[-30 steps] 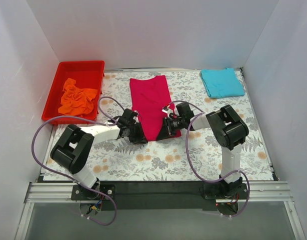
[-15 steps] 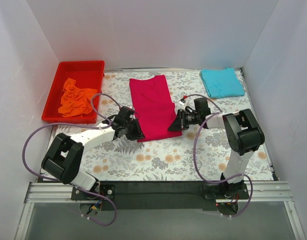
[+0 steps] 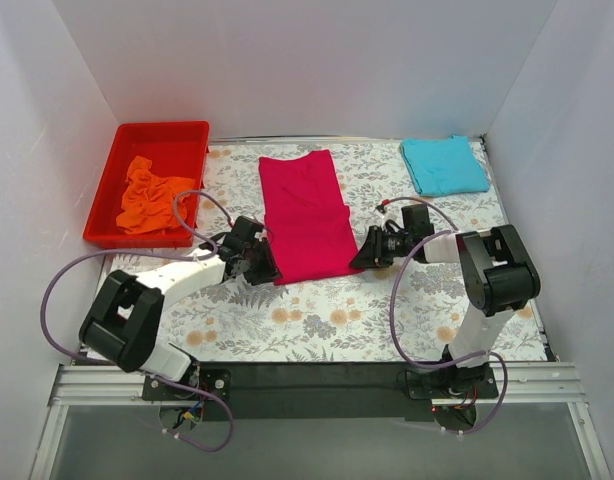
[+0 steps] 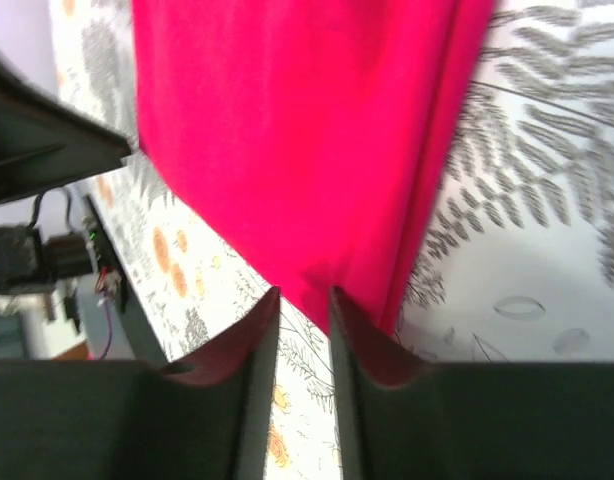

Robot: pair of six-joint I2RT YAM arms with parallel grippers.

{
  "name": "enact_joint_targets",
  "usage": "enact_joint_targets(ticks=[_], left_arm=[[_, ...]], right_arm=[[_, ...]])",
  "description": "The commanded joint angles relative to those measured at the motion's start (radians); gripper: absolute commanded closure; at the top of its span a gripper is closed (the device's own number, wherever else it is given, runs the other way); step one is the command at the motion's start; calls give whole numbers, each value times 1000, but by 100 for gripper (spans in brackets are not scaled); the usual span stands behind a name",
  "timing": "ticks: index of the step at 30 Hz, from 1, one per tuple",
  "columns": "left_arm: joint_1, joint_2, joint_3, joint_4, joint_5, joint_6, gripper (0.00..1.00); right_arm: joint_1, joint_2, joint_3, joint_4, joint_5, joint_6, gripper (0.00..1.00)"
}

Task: Fold and stack the t-shirts
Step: Fold the tshirt

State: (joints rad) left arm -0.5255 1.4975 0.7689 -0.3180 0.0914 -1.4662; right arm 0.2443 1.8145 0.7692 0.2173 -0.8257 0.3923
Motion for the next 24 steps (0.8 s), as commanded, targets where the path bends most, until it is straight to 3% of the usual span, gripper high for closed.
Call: enact_joint_targets(ticks=[1, 7, 10, 14, 24], left_arm=[[4, -109, 1, -84, -114, -9, 68], [2, -54, 53, -173, -170, -40, 38], [-5, 13, 96, -188, -183, -43, 33], [-21, 69, 161, -213, -212, -29, 33], [-68, 182, 244, -266, -219, -16, 36]], right_arm=[[1, -98, 19, -125, 158, -58, 69], [82, -182, 136, -384, 411, -102, 53], [136, -173, 201, -505, 588, -115, 47], [184, -138, 258, -579, 723, -139, 43], [245, -57, 318, -659, 757, -156, 46]])
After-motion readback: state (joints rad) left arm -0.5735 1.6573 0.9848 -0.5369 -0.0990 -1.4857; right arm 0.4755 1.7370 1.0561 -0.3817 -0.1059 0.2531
